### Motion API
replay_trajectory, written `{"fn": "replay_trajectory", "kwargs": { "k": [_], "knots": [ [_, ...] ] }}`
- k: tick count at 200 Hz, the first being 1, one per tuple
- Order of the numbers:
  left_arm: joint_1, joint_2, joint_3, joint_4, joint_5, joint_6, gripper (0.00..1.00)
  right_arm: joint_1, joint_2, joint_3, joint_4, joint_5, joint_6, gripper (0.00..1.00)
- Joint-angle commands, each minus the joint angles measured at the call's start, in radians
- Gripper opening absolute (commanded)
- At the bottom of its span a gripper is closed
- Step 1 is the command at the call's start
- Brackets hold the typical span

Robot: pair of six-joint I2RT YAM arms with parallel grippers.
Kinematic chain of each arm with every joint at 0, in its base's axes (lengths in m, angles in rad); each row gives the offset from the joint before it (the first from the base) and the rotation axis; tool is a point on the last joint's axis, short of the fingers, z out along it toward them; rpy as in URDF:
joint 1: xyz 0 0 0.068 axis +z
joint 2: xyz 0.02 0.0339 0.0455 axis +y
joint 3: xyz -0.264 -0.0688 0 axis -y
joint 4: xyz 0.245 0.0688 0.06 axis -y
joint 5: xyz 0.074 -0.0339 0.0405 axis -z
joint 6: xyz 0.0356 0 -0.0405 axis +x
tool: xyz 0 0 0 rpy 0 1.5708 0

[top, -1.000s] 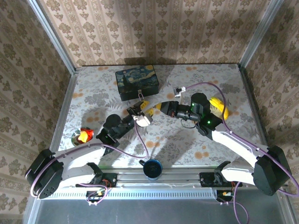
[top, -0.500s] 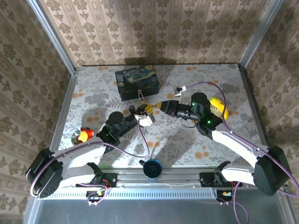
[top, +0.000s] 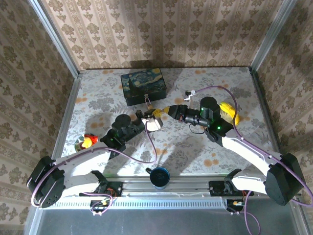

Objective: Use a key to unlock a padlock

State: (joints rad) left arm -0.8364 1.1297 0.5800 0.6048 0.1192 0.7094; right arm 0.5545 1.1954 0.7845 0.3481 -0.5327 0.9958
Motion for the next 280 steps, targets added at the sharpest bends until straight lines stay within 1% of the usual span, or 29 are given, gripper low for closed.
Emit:
{"fn": "replay_trajectory", "kwargs": {
  "k": [1, 16, 40, 61, 73, 88, 118, 131, 147, 161, 170, 179, 187, 194, 209, 223, 234, 255, 280],
  "knots": [
    [0.01, -0.047, 0.059, -0.035, 0.087, -0.123, 0.0, 0.007, -0.003, 0.035, -0.043, 0.007, 0.001, 0.0],
    [0.028, -0.066, 0.074, -0.091, 0.105, -0.173, 0.0, 0.008, -0.002, 0.038, -0.046, 0.009, -0.001, 0.0],
    [0.039, -0.088, 0.077, -0.132, 0.118, -0.188, 0.0, 0.008, 0.001, 0.045, -0.049, 0.011, -0.003, 0.0],
    [0.047, -0.093, 0.089, -0.18, 0.15, -0.188, 0.0, 0.008, 0.009, 0.053, -0.051, 0.011, -0.003, 0.05],
    [0.048, -0.093, 0.087, -0.182, 0.16, -0.192, 0.0, 0.007, 0.013, 0.057, -0.052, 0.011, -0.005, 0.09],
    [0.054, -0.093, 0.087, -0.184, 0.169, -0.207, 0.0, 0.008, 0.014, 0.063, -0.058, 0.011, -0.01, 0.17],
    [0.067, -0.105, 0.09, -0.216, 0.18, -0.239, 0.0, 0.007, 0.008, 0.076, -0.085, 0.019, -0.036, 0.29],
    [0.079, -0.115, 0.09, -0.236, 0.187, -0.264, 0.0, 0.006, 0.0, 0.084, -0.111, 0.027, -0.054, 0.37],
    [0.097, -0.132, 0.095, -0.271, 0.201, -0.306, 0.0, 0.004, -0.012, 0.102, -0.153, 0.038, -0.091, 0.42],
    [0.116, -0.148, 0.111, -0.333, 0.202, -0.354, 0.0, 0.002, -0.028, 0.123, -0.215, 0.051, -0.143, 0.46],
    [0.127, -0.153, 0.139, -0.4, 0.179, -0.397, 0.0, 0.001, -0.041, 0.141, -0.269, 0.064, -0.191, 0.47],
    [0.146, -0.145, 0.19, -0.511, 0.155, -0.455, 0.0, -0.001, -0.057, 0.165, -0.324, 0.083, -0.262, 0.48],
    [0.178, -0.122, 0.253, -0.63, 0.167, -0.53, 0.0, -0.001, -0.072, 0.178, -0.384, 0.102, -0.316, 0.49],
    [0.218, -0.096, 0.314, -0.743, 0.206, -0.608, 0.0, -0.001, -0.087, 0.188, -0.419, 0.12, -0.366, 0.5],
    [0.305, -0.035, 0.396, -0.9, 0.381, -0.756, 0.0, -0.002, -0.122, 0.195, -0.464, 0.137, -0.467, 0.52],
    [0.355, 0.004, 0.407, -0.942, 0.586, -0.862, 0.0, -0.004, -0.139, 0.205, -0.506, 0.148, -0.547, 0.53],
    [0.364, 0.017, 0.399, -0.95, 0.695, -0.923, 0.0, -0.004, -0.139, 0.216, -0.536, 0.143, -0.6, 0.53],
    [0.363, 0.029, 0.397, -1.015, 0.803, -0.999, 0.0, -0.002, -0.121, 0.222, -0.563, 0.101, -0.673, 0.52],
    [0.355, 0.036, 0.4, -1.13, 0.844, -1.062, 0.0, 0.01, -0.082, 0.206, -0.557, 0.095, -0.696, 0.53]
  ]
}}
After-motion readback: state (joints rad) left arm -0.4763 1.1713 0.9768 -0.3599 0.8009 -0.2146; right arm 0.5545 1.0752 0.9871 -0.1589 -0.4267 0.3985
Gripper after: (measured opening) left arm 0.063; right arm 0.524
